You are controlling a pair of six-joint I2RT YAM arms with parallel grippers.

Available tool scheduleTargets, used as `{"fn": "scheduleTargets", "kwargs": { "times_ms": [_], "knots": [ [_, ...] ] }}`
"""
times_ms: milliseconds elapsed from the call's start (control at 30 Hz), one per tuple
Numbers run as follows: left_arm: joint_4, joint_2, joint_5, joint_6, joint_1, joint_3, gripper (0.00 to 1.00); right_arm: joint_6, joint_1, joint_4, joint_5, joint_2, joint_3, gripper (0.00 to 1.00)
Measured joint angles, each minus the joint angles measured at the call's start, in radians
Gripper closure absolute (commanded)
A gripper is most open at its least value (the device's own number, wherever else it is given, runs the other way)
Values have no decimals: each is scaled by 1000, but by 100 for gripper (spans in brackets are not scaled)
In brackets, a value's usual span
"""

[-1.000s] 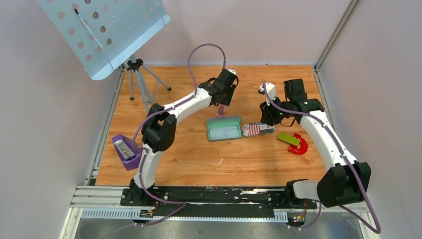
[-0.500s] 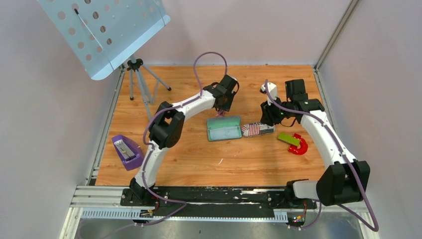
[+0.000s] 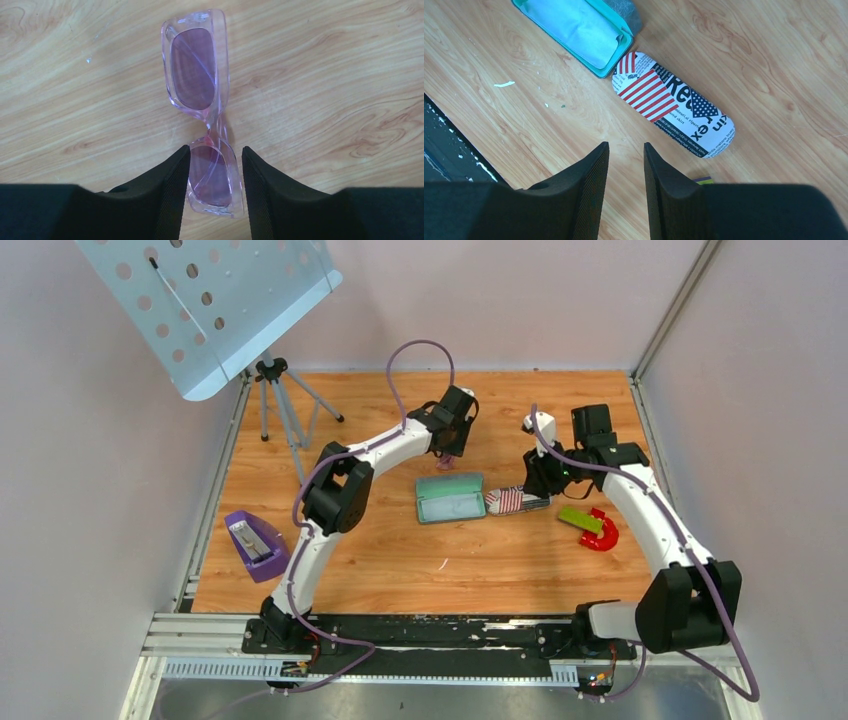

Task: Organize the sunglasses
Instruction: Adjust the sunglasses at the center of the board.

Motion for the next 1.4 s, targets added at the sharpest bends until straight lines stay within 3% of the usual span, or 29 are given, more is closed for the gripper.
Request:
{"fn": "scheduleTargets", "kwargs": {
  "times_ms": [100,267,367,567,933,1233,1400],
  "knots": [
    [7,2,0,-4,0,4,49,0,0,0,-1,0,-11,64],
    [21,2,-1,-10,2,4,33,0,-2,2,15,6,-14,63],
    [27,-1,2,-33,9,-4,28,3,-2,0,52,61,32,62],
    [61,-66,76,-131,66,-148,27,59,-12,10,111,227,221,61],
    [248,-90,360,-270,98,-246,20,157,-58,-22,150,470,460,47],
    [288,-29,500,-317,62,-146,19,150,-58,-57,176,488,461,47],
    [245,0,504,-285,20,-41,19,91,-58,-80,89,521,494,47]
  ]
}}
